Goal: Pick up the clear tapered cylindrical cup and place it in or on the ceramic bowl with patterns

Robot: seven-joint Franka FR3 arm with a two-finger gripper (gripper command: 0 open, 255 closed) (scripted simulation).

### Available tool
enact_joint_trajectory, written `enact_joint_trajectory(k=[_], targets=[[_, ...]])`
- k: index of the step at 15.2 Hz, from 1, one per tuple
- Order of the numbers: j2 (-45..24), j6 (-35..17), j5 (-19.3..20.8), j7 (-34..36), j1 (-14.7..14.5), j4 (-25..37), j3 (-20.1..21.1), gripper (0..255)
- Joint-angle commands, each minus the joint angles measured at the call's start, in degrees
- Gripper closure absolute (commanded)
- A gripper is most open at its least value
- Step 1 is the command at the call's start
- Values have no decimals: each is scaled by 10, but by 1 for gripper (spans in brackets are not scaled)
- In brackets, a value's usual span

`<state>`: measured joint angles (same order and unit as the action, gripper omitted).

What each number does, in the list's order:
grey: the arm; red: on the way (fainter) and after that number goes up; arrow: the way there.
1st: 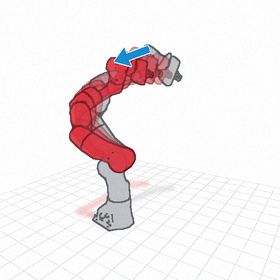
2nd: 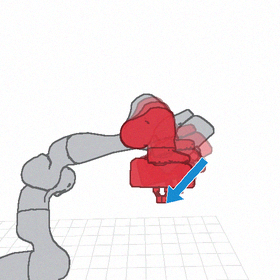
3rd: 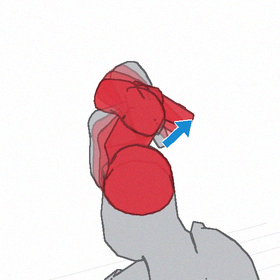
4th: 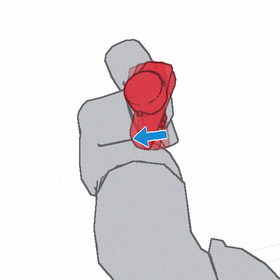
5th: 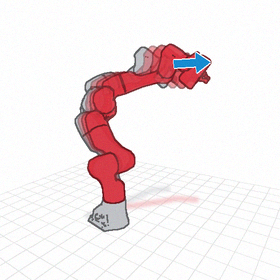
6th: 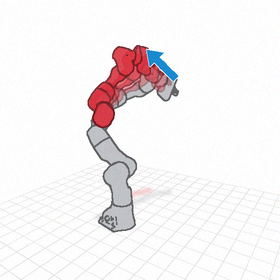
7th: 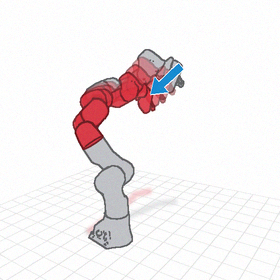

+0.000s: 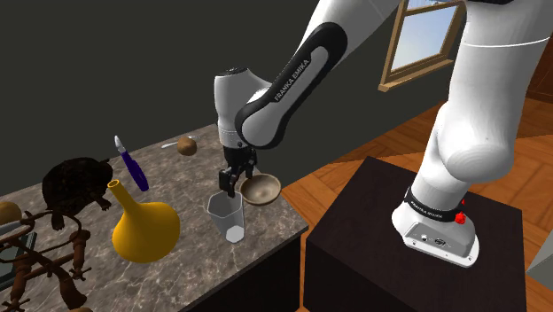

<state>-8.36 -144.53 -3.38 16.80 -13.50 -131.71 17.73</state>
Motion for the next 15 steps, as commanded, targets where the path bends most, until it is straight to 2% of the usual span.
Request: enact_joint_trajectory(k=[1, 8, 15], targets=[[-26, -11, 11, 12, -7, 16, 1, 0], [-80, -62, 34, 29, -18, 17, -8, 0], [-80, -62, 34, 29, -18, 17, -8, 0]])
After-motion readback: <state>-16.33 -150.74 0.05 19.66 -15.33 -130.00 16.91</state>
